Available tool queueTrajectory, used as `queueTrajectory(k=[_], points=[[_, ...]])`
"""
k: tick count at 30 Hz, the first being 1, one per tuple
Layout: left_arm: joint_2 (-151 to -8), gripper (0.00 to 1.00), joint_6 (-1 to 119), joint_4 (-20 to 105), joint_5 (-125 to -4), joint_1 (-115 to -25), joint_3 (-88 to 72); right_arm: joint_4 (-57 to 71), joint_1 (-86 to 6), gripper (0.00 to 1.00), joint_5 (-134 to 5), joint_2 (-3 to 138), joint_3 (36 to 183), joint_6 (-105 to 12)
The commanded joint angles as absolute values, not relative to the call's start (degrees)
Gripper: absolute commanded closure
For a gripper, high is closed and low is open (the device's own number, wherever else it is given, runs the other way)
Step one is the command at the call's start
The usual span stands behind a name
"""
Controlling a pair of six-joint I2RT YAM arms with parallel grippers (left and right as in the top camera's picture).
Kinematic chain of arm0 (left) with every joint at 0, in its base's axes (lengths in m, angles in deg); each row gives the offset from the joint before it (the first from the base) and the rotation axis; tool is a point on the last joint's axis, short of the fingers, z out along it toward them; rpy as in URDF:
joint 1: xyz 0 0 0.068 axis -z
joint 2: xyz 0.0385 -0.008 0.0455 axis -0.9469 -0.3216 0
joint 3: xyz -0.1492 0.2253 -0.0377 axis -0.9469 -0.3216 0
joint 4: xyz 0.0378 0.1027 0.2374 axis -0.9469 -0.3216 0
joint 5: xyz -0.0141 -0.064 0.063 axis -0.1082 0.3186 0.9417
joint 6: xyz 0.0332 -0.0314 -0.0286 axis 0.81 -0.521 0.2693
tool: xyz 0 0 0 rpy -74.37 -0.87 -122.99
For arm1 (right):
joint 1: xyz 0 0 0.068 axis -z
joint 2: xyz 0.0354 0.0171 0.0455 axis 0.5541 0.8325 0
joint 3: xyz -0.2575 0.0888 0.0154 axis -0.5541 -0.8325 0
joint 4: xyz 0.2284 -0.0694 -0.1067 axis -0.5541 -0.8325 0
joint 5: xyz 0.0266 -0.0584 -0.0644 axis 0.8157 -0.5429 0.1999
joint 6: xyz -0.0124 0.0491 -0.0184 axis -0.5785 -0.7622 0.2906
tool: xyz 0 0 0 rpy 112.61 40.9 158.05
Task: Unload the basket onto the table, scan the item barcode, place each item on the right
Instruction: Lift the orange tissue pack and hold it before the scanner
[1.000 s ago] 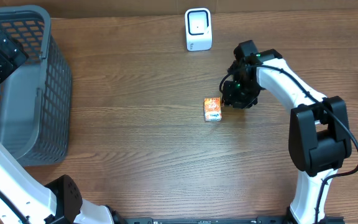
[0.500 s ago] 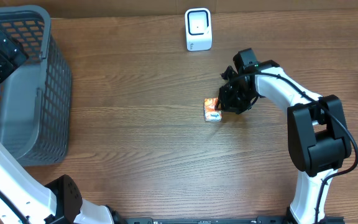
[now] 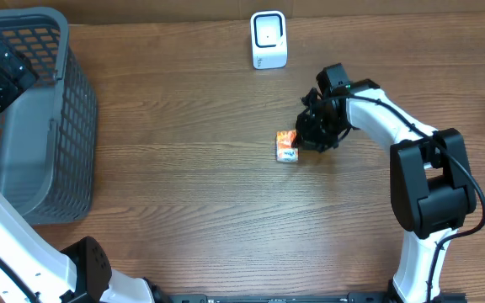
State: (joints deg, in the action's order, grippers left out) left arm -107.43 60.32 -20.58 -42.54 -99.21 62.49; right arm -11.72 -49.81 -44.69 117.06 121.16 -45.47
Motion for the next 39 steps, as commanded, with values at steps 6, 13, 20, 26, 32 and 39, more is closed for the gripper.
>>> queueTrajectory(k=[6,13,20,26,32,39], points=[[-107.4,0.00,59.5,-20.5,-42.2,-99.4,62.3,-7.5,-48.3,0.97,-31.9,116.2,132.8,-49.4],[-107.4,0.00,59.5,-20.5,-42.2,-99.4,62.3,-5.2,-42.6,0.97,-2.0,116.2,132.7,-42.0],[-107.4,0.00,59.5,-20.5,-42.2,-99.4,62.3,-6.9,-37.3,0.97,14.2,116.3,132.6,-38.0],[-107.4,0.00,59.5,-20.5,-42.2,-99.4,62.3,-7.3,-35.8,0.97,17.2,116.3,132.3,-38.1],[-107.4,0.00,59.5,-20.5,-42.2,-99.4,62.3,-7.2,-36.3,0.97,17.2,116.3,132.3,-38.1],[-107.4,0.00,59.5,-20.5,-42.2,-99.4,62.3,-7.2,-36.3,0.96,15.8,116.3,132.3,-38.2]])
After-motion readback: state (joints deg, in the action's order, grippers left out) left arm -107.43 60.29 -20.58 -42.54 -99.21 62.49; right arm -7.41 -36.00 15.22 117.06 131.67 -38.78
